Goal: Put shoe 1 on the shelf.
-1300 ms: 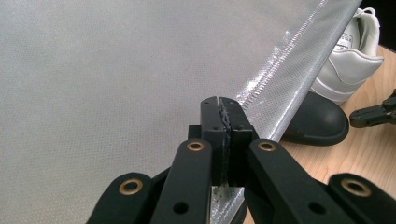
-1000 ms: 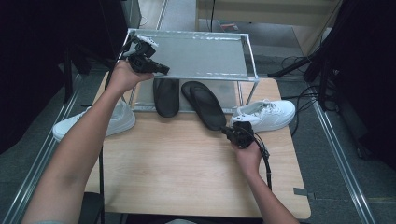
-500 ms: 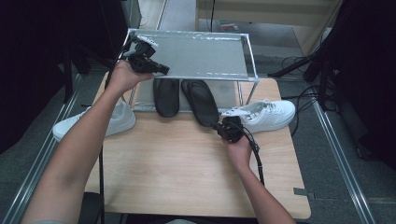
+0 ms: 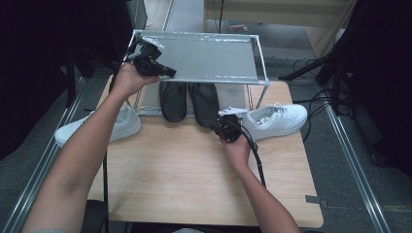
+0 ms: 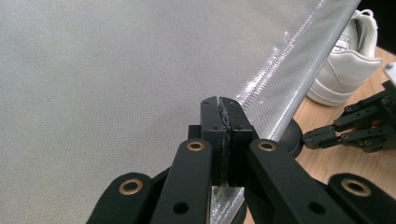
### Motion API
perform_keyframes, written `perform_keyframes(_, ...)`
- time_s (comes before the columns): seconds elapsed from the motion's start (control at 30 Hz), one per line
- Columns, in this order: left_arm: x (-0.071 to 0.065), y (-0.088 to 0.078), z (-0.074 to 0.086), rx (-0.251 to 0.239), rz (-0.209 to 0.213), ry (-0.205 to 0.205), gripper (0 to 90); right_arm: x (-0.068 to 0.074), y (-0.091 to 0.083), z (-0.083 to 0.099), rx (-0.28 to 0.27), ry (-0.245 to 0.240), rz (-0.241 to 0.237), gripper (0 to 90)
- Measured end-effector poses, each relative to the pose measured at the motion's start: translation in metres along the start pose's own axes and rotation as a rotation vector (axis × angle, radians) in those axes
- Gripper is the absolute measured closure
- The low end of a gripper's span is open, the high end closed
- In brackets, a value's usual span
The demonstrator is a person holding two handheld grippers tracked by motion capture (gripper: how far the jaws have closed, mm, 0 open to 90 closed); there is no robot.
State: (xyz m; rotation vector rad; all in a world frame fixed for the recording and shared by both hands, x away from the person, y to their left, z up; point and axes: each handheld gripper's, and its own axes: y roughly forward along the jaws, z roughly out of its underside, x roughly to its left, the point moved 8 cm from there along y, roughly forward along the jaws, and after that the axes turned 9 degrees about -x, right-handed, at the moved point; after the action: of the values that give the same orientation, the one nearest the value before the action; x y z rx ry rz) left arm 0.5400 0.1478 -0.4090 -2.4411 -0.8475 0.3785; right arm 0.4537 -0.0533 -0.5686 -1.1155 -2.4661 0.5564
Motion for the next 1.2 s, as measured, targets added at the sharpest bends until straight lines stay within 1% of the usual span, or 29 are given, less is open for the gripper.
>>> perform_keyframes(0.1, 0.000, 0.000, 0.000, 0.000, 0.001, 0.001, 89.9, 0.003, 0.006, -0.002, 0.006, 0.004, -0.007, 90.0)
perform_keyframes(0.17, 0.000, 0.000, 0.000, 0.000, 0.003, 0.000, 89.9, 0.005, 0.010, -0.005, 0.001, -0.004, -0.012, 90.0)
perform_keyframes(0.63, 0.000, 0.000, 0.000, -0.007, 0.005, -0.003, 89.9, 0.017, 0.033, -0.013, 0.002, 0.012, -0.032, 90.0)
perform_keyframes(0.93, 0.000, 0.000, 0.000, -0.013, 0.003, -0.004, 89.9, 0.030, 0.047, -0.019, 0.013, -0.004, -0.051, 90.0)
perform_keyframes(1.03, 0.000, 0.000, 0.001, -0.013, 0.000, -0.002, 89.8, 0.033, 0.051, -0.020, 0.007, -0.012, -0.053, 90.0)
perform_keyframes(1.1, 0.000, 0.000, 0.001, -0.017, 0.001, -0.005, 89.8, 0.035, 0.053, -0.020, 0.005, -0.003, -0.060, 90.0)
perform_keyframes(1.2, 0.000, 0.000, 0.001, -0.020, 0.001, -0.007, 89.6, 0.034, 0.055, -0.021, 0.000, 0.003, -0.057, 90.0)
